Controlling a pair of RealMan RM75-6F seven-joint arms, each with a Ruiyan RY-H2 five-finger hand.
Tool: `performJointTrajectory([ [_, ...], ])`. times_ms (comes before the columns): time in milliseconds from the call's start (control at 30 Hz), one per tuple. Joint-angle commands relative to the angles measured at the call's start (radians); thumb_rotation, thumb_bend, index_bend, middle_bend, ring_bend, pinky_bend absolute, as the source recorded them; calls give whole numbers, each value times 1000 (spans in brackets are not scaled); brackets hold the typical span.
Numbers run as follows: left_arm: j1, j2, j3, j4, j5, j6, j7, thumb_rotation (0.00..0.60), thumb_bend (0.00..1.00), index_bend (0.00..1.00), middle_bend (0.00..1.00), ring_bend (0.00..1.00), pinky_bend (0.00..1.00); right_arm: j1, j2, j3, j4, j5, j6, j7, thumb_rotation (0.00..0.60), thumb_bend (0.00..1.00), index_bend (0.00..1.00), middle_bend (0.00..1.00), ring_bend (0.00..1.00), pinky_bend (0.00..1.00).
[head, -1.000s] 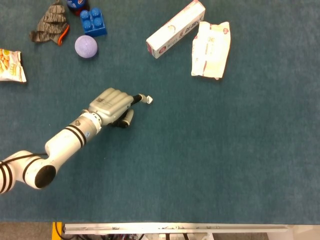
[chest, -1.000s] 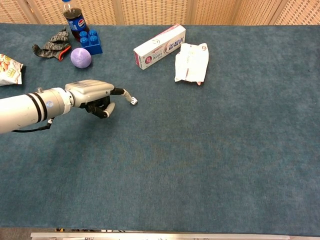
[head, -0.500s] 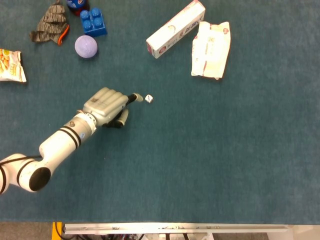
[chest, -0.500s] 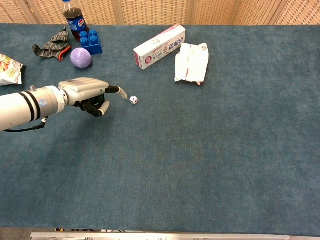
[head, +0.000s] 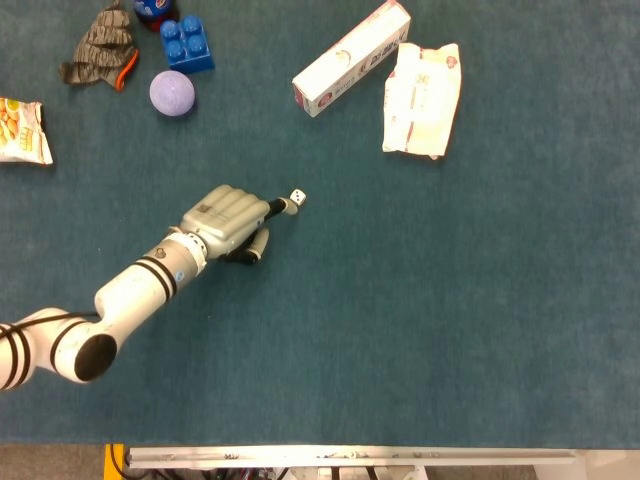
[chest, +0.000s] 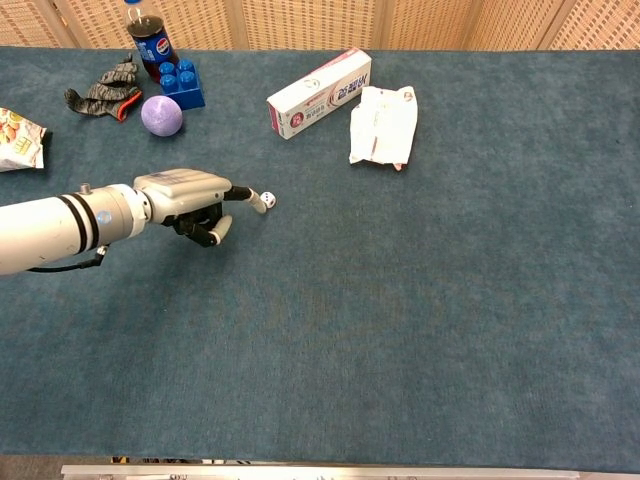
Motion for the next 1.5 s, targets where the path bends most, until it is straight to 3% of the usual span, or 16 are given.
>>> performJointTrajectory([
  [33,-6,-4,4,8,-18,-3,10,543,726,164,918,932,905,-2,-1,0,4,1,0,6,600,345,294,365,313,347],
  [900,-35,-18,-44,28,-70,-9,-57,543,726,140,916,932,905,-16,-5,0,35,6,3,39,600,345,294,365,313,347],
  [1033,-22,2,-42,7,-63,23,-58,519,726,119,901,919,907,-15,-6,0,38,6,-1,41,600,344,294,365,313,347],
  [1200,50,60,-30,-72,-34,164,-47,483,704,81,831,844,887,-7,-7,4,36,4,-9,34,600,345,294,365,313,348],
  [1367,161,117,-17,-162,8,359,-53,463,507,31,658,646,802,6,-15,4,35,4,-30,23,600,345,294,365,313,347],
  [1500,279,142,6,-199,69,561,-47,396,396,32,507,506,694,18,-17,2,31,4,-52,12,600,345,294,365,313,348],
])
